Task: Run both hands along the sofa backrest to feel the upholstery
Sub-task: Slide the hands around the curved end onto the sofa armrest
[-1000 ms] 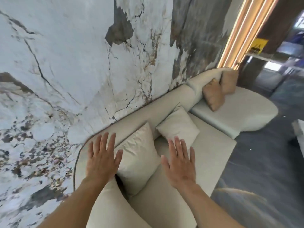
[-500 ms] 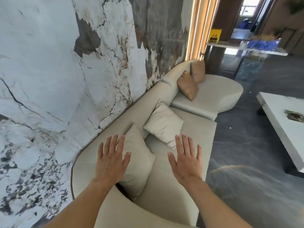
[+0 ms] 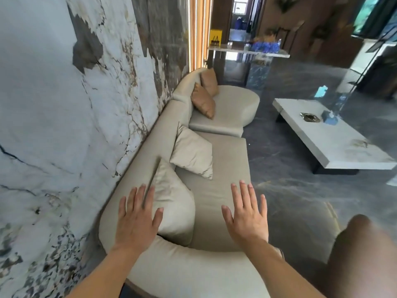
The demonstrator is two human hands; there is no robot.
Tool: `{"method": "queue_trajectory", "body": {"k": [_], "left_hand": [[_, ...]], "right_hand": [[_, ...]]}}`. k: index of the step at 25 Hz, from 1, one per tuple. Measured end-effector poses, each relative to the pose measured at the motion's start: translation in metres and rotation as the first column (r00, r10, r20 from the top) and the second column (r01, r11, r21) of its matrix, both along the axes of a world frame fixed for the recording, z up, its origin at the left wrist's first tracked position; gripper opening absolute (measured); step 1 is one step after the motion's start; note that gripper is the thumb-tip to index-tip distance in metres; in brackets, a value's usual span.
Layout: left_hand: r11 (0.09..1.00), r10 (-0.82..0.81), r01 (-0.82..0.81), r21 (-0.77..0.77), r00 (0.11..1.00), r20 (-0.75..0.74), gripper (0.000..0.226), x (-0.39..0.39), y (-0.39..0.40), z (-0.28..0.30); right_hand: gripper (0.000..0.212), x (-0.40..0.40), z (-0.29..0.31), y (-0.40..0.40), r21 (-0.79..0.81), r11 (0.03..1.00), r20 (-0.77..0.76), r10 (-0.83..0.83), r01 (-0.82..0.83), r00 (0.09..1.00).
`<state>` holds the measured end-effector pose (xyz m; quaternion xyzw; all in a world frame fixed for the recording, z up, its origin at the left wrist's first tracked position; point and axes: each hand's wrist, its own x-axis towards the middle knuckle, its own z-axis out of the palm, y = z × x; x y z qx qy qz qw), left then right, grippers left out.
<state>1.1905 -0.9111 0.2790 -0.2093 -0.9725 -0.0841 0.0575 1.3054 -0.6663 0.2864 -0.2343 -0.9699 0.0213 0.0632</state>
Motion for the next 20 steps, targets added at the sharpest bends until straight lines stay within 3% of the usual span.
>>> {"method": "queue_trajectory", "body": {"k": [7,12,20], "left_hand": [[0.997,-0.051,0.053,-0.050,0.998,0.043,0.074,0.046,-0.031,-0.013],[0.982,-0.152,0.157,-0.107,0.987,0.056,0.064,0.082,-0.039,-0.046],[0.951,-0.239,0.268,-0.155,0.954,0.182,0.067,0.105,-0.045,-0.173]], "right_hand": [[0.080,0.054,-0.017,-0.046,-0.069,0.997,-0.019,-0.017,0.015,1.000],[0.079,0.100,-0.064,-0.067,-0.124,0.992,0.090,-0.004,0.016,0.996],[0.068,0.129,-0.182,-0.096,-0.111,0.994,0.308,0.017,0.019,0.951]]}}
